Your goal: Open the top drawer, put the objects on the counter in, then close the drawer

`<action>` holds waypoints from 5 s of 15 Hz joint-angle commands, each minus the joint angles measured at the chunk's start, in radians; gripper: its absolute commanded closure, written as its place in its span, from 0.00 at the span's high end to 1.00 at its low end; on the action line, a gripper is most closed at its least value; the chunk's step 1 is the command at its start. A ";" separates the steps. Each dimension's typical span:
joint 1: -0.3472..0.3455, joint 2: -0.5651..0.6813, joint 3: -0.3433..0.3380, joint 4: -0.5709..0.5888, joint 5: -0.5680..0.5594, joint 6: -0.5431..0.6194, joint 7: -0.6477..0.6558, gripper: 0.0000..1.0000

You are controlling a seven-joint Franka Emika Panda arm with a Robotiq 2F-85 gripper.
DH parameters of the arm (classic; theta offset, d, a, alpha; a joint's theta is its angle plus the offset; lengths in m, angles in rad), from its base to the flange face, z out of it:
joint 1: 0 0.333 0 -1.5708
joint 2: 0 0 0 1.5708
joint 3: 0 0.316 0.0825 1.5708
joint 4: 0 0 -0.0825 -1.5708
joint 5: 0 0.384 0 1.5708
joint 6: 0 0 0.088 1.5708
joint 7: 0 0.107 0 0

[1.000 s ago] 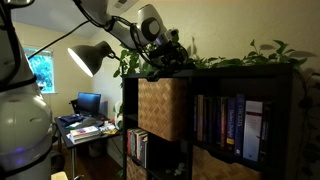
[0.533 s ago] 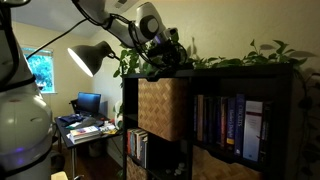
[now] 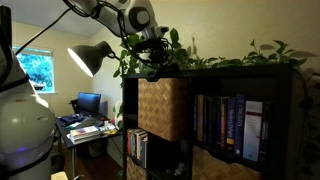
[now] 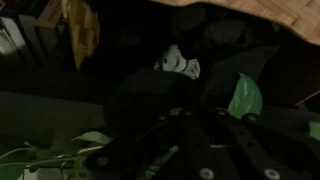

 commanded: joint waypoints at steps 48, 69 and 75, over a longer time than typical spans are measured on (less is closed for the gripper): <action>-0.032 -0.072 0.118 -0.303 -0.025 0.151 0.367 0.05; -0.063 0.055 0.125 -0.291 -0.088 0.459 0.358 0.03; -0.025 0.004 0.102 -0.280 -0.056 0.314 0.308 0.36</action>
